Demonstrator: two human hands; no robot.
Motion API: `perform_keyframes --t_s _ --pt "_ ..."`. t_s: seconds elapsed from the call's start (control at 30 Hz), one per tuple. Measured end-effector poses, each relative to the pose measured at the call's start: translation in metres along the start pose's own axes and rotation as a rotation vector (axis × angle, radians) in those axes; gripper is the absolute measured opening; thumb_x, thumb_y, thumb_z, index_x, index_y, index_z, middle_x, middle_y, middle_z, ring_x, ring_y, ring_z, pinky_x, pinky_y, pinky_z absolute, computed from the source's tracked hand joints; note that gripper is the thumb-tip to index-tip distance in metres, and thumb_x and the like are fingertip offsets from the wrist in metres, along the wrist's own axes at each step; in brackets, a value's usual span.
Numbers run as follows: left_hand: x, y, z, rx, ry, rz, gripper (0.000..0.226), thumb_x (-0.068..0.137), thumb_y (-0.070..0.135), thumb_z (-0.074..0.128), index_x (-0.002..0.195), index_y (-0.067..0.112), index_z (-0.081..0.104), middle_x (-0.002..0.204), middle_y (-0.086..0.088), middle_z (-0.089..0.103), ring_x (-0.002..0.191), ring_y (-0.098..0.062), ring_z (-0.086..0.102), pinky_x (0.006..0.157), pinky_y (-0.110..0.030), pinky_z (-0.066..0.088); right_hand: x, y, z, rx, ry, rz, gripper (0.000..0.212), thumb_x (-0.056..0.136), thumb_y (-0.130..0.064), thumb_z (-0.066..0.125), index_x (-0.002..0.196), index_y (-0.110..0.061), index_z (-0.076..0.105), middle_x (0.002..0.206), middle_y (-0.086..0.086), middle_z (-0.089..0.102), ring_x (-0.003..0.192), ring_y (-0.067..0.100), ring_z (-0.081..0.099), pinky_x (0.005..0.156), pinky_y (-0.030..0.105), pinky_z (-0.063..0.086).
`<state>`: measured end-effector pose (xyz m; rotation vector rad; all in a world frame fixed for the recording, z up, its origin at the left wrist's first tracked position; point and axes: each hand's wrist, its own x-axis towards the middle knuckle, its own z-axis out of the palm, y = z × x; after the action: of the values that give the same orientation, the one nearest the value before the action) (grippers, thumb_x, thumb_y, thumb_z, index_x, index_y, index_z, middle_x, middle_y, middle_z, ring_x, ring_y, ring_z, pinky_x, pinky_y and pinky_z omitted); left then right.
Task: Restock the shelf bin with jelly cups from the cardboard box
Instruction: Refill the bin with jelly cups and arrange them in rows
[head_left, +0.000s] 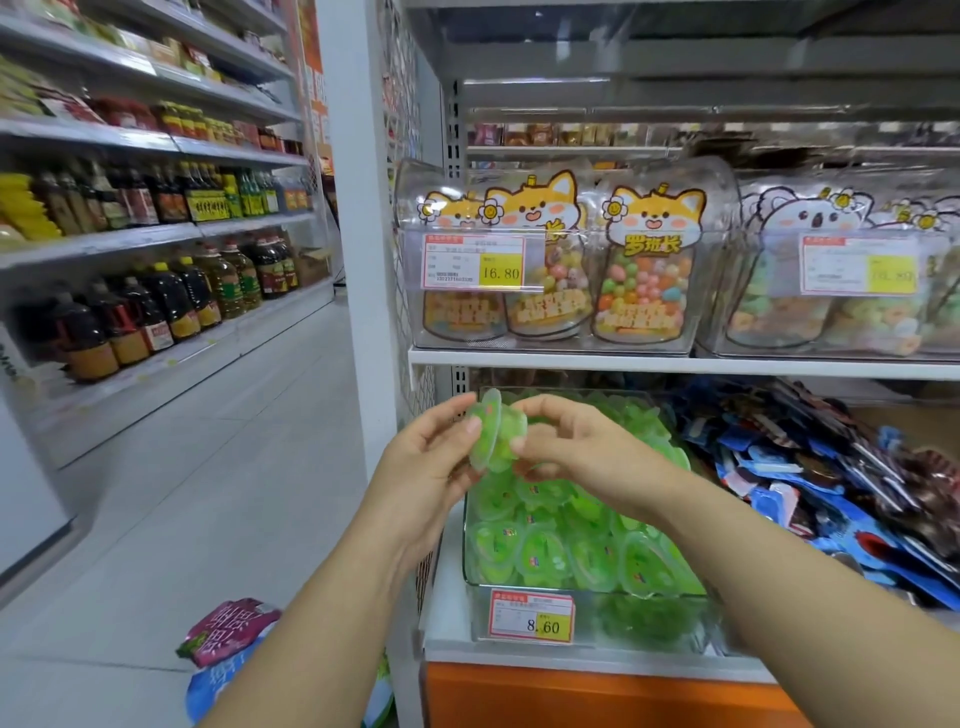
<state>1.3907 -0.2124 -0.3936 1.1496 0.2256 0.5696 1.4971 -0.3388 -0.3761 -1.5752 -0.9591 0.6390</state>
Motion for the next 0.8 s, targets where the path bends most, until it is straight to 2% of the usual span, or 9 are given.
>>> perform_keyframes --t_s 0.07,0.1,0.17,0.23,0.27,0.33,0.43,0.57,0.8 --pt "0.003 -0.002 0.000 0.011 0.095 0.014 0.018 0.091 0.000 0.054 0.094 0.015 0.063 0.082 0.000 0.071 0.068 -0.006 0.067 0.057 -0.016 0.053 -0.001 0.000 -0.002 -0.296 0.108 -0.028 0.029 0.088 -0.020 0.064 0.116 -0.017 0.058 0.085 -0.003 0.067 0.079 0.011 0.061 0.083 0.031 0.050" --pt "0.005 -0.006 -0.001 0.106 0.135 0.033 0.018 0.091 0.000 0.055 0.091 0.015 0.064 0.083 -0.003 0.068 0.067 -0.007 0.066 0.058 -0.016 0.053 -0.003 0.001 -0.004 -0.475 0.190 -0.041 0.031 0.088 -0.021 0.063 0.119 -0.018 0.058 0.087 -0.007 0.068 0.083 0.009 0.062 0.083 0.027 0.049" --pt "0.010 -0.018 -0.003 0.378 0.211 0.089 0.021 0.091 0.002 0.057 0.084 0.020 0.064 0.084 -0.004 0.064 0.066 -0.010 0.061 0.060 -0.019 0.053 -0.010 0.008 -0.003 -0.939 0.283 -0.067 0.037 0.089 -0.025 0.059 0.125 -0.021 0.056 0.108 -0.006 0.067 0.103 0.012 0.060 0.092 0.027 0.044" --pt "0.015 -0.029 -0.003 0.635 0.269 0.152 0.020 0.089 0.006 0.060 0.082 0.023 0.067 0.083 0.001 0.064 0.071 -0.014 0.059 0.070 -0.025 0.052 -0.017 0.021 0.001 -1.346 0.220 -0.046 0.039 0.091 -0.031 0.052 0.130 -0.026 0.051 0.128 -0.004 0.057 0.120 0.019 0.047 0.103 0.034 0.033" --pt "0.016 -0.033 -0.002 0.722 0.290 0.171 0.017 0.089 0.008 0.061 0.085 0.022 0.068 0.084 0.004 0.065 0.076 -0.014 0.058 0.073 -0.023 0.047 -0.019 0.028 0.003 -1.449 0.168 -0.012 0.040 0.092 -0.032 0.049 0.131 -0.026 0.049 0.135 -0.003 0.050 0.126 0.021 0.041 0.108 0.038 0.026" --pt "0.019 -0.038 0.000 0.811 0.325 0.185 0.014 0.089 0.009 0.061 0.095 0.017 0.071 0.090 0.006 0.065 0.082 -0.009 0.057 0.070 -0.016 0.039 -0.022 0.039 0.006 -1.511 0.102 0.022 0.043 0.093 -0.028 0.046 0.136 -0.024 0.043 0.145 -0.001 0.038 0.136 0.020 0.029 0.115 0.046 0.008" --pt "0.026 -0.043 0.005 0.878 0.317 0.169 0.016 0.090 0.012 0.061 0.101 0.016 0.071 0.096 0.003 0.067 0.081 -0.006 0.057 0.071 -0.015 0.039 -0.020 0.047 0.005 -1.567 0.086 -0.001 0.051 0.093 -0.020 0.047 0.143 -0.022 0.035 0.151 0.000 0.032 0.143 0.020 0.019 0.113 0.053 -0.009" --pt "0.033 -0.049 0.010 0.985 0.298 0.184 0.017 0.090 0.010 0.060 0.102 0.013 0.072 0.104 -0.001 0.070 0.092 -0.011 0.060 0.084 -0.017 0.041 -0.018 0.047 0.003 -1.586 0.089 -0.009 0.053 0.093 -0.014 0.046 0.144 -0.021 0.033 0.152 0.000 0.032 0.143 0.020 0.019 0.112 0.054 -0.011" --pt "0.042 -0.059 0.004 1.160 0.290 0.203 0.019 0.093 0.011 0.055 0.100 0.018 0.071 0.111 0.000 0.064 0.109 -0.018 0.056 0.089 -0.026 0.043 -0.018 0.052 0.001 -1.572 0.103 -0.024 0.055 0.092 -0.010 0.046 0.144 -0.020 0.032 0.152 0.002 0.031 0.142 0.021 0.020 0.113 0.054 -0.010"
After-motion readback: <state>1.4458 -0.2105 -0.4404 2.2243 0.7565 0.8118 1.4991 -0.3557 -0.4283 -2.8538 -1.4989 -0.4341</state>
